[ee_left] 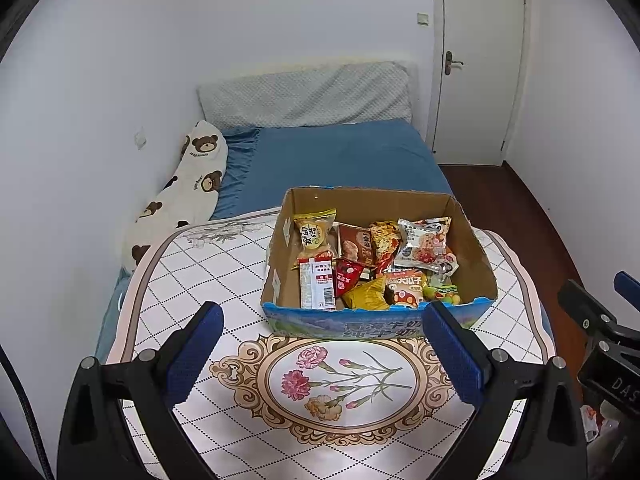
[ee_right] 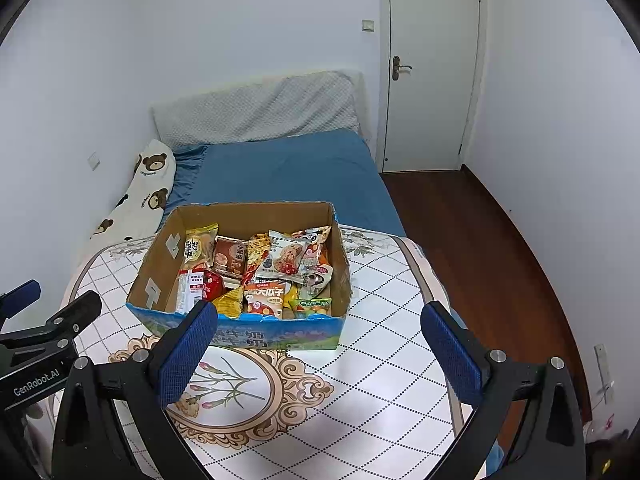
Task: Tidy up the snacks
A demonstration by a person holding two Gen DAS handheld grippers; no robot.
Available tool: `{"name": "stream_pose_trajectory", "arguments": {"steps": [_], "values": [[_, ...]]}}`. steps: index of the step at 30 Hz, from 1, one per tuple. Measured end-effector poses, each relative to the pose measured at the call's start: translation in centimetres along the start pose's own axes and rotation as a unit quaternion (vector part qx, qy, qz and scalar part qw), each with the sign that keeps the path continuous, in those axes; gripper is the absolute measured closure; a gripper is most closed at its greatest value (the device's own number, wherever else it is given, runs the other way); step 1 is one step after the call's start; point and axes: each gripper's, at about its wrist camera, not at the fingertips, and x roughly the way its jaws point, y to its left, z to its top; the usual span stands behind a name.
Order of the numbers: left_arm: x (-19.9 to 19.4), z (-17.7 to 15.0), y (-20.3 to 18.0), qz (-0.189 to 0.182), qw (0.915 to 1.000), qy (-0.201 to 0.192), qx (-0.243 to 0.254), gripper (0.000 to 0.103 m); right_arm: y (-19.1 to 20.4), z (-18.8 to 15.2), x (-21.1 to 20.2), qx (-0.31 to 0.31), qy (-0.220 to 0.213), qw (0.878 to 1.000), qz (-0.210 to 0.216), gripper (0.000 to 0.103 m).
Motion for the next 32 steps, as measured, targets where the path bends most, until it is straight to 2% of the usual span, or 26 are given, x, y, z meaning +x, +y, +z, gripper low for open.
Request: {"name": "stream_pose_trajectory", "arguments": {"steps": [27,32], "values": [[0.15,-0.11,-0.03,-0.005,1.0,0.006,0.0,0.001,-0.51,-0.84,-0.01,0.008,0.004,1.0,-0.006,0.0],[0.02,-0.06,0.06,-0.004,1.0,-0.003,0.0,0.001,-0.52,-0.87,-0.01,0.009,0.003,1.0,-0.007,0.0]]}}
